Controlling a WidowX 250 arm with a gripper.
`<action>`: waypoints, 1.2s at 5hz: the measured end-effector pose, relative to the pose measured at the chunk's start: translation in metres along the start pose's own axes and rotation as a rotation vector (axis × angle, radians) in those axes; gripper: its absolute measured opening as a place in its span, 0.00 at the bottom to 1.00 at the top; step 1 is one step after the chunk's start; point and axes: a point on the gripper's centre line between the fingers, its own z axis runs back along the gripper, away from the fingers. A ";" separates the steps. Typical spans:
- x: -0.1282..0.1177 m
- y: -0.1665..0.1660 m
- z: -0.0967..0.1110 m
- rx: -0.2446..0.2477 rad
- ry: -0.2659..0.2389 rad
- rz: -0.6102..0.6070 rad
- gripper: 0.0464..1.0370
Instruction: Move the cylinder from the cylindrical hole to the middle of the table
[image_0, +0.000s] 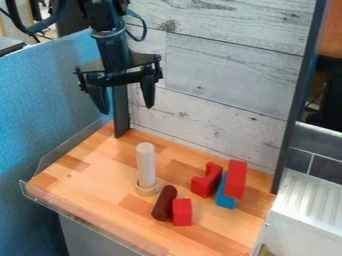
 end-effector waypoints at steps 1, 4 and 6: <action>-0.003 0.001 -0.009 0.007 0.030 0.005 0.96; 0.035 -0.013 -0.081 0.201 0.046 0.003 0.96; 0.024 -0.044 -0.107 0.219 0.005 -0.033 0.96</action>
